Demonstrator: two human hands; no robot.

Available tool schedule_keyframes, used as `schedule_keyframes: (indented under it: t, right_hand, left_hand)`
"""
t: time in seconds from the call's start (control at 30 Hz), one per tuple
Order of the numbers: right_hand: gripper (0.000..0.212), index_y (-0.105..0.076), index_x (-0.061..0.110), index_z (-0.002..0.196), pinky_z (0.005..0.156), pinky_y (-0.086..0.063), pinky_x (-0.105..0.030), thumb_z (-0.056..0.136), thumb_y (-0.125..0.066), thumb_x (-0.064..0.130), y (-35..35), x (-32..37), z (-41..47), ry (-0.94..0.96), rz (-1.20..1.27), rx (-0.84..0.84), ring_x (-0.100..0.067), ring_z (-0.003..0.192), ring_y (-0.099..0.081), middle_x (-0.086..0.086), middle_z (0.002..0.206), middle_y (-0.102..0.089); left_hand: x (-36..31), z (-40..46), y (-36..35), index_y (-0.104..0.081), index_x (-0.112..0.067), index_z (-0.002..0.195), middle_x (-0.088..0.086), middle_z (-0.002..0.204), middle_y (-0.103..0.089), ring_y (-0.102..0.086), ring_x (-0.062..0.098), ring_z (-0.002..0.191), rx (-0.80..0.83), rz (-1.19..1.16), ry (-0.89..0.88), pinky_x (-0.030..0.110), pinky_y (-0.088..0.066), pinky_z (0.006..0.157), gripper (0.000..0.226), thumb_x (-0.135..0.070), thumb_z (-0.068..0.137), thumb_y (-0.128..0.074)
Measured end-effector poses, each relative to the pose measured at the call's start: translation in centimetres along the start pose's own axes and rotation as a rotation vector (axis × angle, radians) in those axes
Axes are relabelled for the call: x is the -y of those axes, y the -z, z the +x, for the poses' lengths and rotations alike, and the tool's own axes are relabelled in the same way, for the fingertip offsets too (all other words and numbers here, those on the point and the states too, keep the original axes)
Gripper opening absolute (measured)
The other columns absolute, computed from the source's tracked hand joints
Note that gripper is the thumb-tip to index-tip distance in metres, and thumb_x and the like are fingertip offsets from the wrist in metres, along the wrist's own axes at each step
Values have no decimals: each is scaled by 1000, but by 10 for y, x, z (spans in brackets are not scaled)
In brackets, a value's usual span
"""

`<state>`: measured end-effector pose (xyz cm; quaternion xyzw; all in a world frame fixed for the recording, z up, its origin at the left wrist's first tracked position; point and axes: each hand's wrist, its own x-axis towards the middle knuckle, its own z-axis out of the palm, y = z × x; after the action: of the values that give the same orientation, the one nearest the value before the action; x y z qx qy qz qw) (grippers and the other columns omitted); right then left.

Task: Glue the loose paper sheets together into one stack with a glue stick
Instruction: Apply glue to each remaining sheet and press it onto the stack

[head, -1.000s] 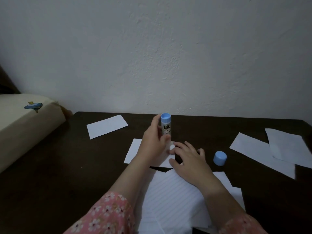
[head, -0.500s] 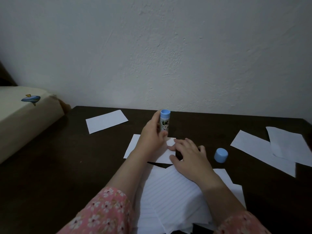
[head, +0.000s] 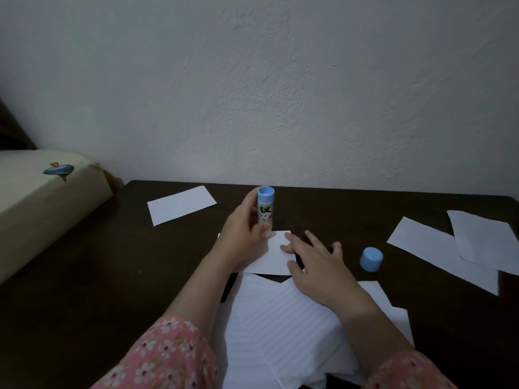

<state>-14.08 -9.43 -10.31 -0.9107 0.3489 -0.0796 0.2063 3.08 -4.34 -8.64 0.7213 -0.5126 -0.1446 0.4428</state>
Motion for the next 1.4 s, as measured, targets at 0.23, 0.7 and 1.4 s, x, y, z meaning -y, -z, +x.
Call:
schedule_keyframes:
  t: [0.23, 0.7, 1.4]
  right_hand:
    - [37, -39, 37, 136, 116, 4, -54, 99, -38, 31, 0, 2, -1, -20, 24, -8, -6, 147, 2, 22, 155, -17]
    - [40, -35, 39, 139, 115, 3, -54, 99, -38, 32, -2, 3, -1, -32, 11, -31, -6, 147, 2, 24, 154, -19]
    - [39, -47, 36, 125, 112, -24, -44, 91, -50, 55, -2, 19, 3, -143, 5, -84, -11, 124, -39, 7, 128, -36]
  left_hand:
    - [4, -4, 12, -23, -39, 147, -8, 118, -49, -50, 8, 109, 12, -17, 55, 21, -40, 84, 73, -8, 91, -59]
    - [13, -23, 42, -21, -43, 146, -9, 117, -47, -48, 5, 106, -62, -18, 178, 17, -39, 80, 73, -8, 92, -57]
    - [1, -44, 57, -18, -32, 149, -8, 110, -51, -51, 14, 107, -422, -212, 229, 30, -45, 83, 76, -16, 89, -63]
